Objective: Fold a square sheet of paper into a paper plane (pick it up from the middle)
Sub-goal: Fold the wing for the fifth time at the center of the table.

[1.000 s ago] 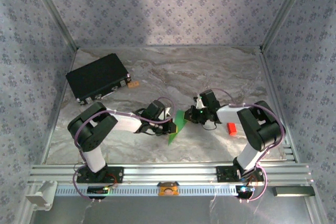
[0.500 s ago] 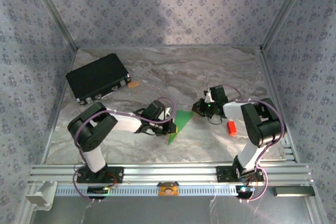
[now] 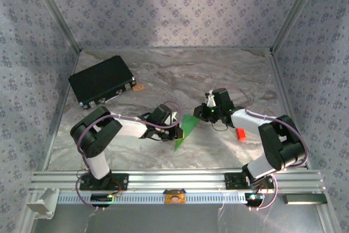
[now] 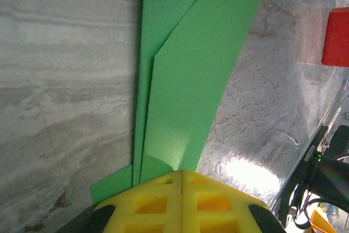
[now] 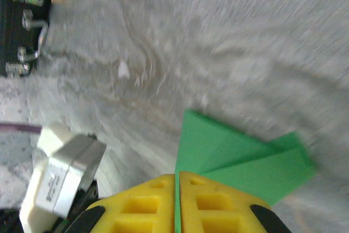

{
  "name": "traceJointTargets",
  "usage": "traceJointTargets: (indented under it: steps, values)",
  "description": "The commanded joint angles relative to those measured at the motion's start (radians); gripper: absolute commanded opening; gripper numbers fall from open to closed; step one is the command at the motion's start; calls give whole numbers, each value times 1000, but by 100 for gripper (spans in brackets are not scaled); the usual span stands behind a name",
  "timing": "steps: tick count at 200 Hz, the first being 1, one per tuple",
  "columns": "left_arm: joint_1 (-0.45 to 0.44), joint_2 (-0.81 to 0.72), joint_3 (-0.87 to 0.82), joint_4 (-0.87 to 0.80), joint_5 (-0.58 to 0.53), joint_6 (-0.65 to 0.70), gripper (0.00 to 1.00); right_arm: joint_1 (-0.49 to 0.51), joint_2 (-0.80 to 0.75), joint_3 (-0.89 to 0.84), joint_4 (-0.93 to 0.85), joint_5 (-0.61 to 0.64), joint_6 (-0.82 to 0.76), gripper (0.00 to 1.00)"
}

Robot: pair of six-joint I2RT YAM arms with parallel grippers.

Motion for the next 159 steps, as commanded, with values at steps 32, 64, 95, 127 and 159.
traceJointTargets:
  steps: [32,64,95,127,159]
  values:
    - [-7,10,2,-95,8,6,0,102,103,-43,10,47,74,6]
    - [-19,-34,20,-114,7,7,0,80,138,-84,42,67,83,3]
    - [-29,-85,7,-128,22,27,4,81,129,-78,44,54,69,3]
    - [-30,-71,-20,-139,40,40,4,80,129,-77,67,28,74,4]
    - [-33,-30,-55,-116,20,9,0,82,100,-74,106,-5,76,7]
